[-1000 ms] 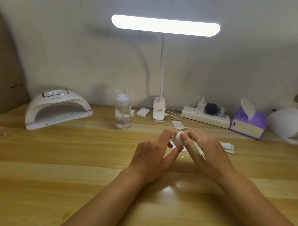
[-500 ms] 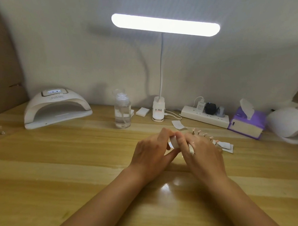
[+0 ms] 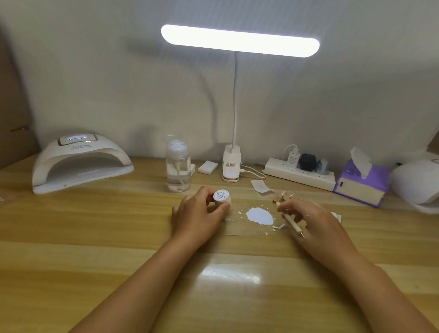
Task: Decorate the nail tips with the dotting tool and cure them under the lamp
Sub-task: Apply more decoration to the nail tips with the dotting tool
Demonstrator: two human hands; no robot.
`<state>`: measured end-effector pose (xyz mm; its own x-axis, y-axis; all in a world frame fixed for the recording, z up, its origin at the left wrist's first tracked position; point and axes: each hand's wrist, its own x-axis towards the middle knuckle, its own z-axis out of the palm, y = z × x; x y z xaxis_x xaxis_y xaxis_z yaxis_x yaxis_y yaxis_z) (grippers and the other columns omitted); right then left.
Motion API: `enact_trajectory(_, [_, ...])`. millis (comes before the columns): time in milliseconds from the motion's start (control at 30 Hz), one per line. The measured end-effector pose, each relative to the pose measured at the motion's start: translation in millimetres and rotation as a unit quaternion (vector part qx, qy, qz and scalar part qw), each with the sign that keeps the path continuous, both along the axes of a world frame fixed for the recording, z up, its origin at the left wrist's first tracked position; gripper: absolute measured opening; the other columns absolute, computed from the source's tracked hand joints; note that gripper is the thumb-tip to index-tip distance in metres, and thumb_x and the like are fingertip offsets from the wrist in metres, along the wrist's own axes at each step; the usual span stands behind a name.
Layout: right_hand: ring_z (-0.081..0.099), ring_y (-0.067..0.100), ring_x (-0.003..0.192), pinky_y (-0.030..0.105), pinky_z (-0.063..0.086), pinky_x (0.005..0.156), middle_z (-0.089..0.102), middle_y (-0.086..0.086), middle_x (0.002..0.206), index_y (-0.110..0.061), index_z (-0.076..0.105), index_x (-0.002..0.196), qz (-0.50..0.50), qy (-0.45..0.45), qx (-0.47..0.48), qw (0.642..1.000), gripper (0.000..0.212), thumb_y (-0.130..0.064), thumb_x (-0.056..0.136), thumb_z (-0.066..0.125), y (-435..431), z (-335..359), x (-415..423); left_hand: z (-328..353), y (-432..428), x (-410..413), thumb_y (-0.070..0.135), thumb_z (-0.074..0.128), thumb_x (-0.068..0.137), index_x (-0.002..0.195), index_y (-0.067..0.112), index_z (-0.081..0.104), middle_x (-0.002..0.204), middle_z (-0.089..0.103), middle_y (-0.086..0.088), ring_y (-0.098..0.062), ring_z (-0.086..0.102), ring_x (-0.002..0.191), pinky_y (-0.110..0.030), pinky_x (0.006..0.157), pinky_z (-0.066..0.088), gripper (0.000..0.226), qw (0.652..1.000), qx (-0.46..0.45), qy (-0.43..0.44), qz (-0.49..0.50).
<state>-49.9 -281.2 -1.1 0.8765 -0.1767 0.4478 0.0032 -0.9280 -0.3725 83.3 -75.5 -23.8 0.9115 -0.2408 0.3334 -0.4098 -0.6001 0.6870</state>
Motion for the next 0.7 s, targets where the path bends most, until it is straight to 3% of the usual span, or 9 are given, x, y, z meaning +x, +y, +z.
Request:
enact_trajectory(200, [0.053,0.014,0.106,0.031,0.043,0.082,0.065,-0.015,0.111,-0.031,0.070,0.116,-0.015,0.038,-0.016,0.999,0.045,0.002,0.090,0.056,-6.0,0.0,1.8,-3.1,-1.4,2.3,0.056,0.063,0.086,0.108,0.039,0.059,0.112,0.067,0.022,-0.010,0.057,0.114,-0.038,0.101,0.034,0.028,1.000,0.018,0.013,0.000])
enact_trajectory(333, [0.048,0.014,0.119,0.033,0.042,0.092,0.062,-0.014,0.124,-0.033,0.067,0.126,-0.018,0.066,-0.036,0.997,0.043,-0.005,0.098,0.050,-5.9,0.4,0.9,-3.3,-2.1,2.3,0.062,0.060,0.084,0.107,0.040,0.060,0.113,0.062,0.019,-0.015,0.050,0.117,-0.036,0.091,0.028,0.032,0.997,0.067,-0.002,0.042])
enact_trajectory(533, [0.049,0.014,0.115,0.032,0.043,0.092,0.059,-0.016,0.126,-0.039,0.060,0.133,-0.013,0.109,-0.066,0.992,0.040,-0.021,0.101,0.045,-2.5,3.2,-2.6,-2.5,-3.6,2.9,0.062,0.061,0.083,0.111,0.040,0.058,0.117,0.060,0.017,-0.014,0.046,0.121,-0.037,0.095,0.025,0.036,0.996,0.081,0.013,0.046])
enact_trajectory(600, [0.051,0.015,0.115,0.034,0.045,0.092,0.061,-0.012,0.125,-0.034,0.062,0.132,-0.042,0.087,-0.063,0.993,0.044,-0.012,0.097,0.048,-1.7,3.3,-2.2,-2.1,-3.7,3.0,0.063,0.061,0.082,0.118,0.040,0.055,0.119,0.060,0.018,-0.014,0.046,0.122,-0.037,0.097,0.026,0.043,0.996,0.078,0.015,0.046])
enact_trajectory(700, [0.058,0.018,0.094,0.039,0.051,0.079,0.064,0.002,0.107,-0.019,0.065,0.112,-0.147,-0.055,-0.007,0.988,0.037,0.004,0.088,0.050,-10.5,3.5,-2.2,-0.8,-3.9,1.9,0.064,0.062,0.080,0.122,0.040,0.052,0.116,0.060,0.020,-0.012,0.046,0.122,-0.038,0.099,0.027,0.049,0.997,0.059,0.026,0.049])
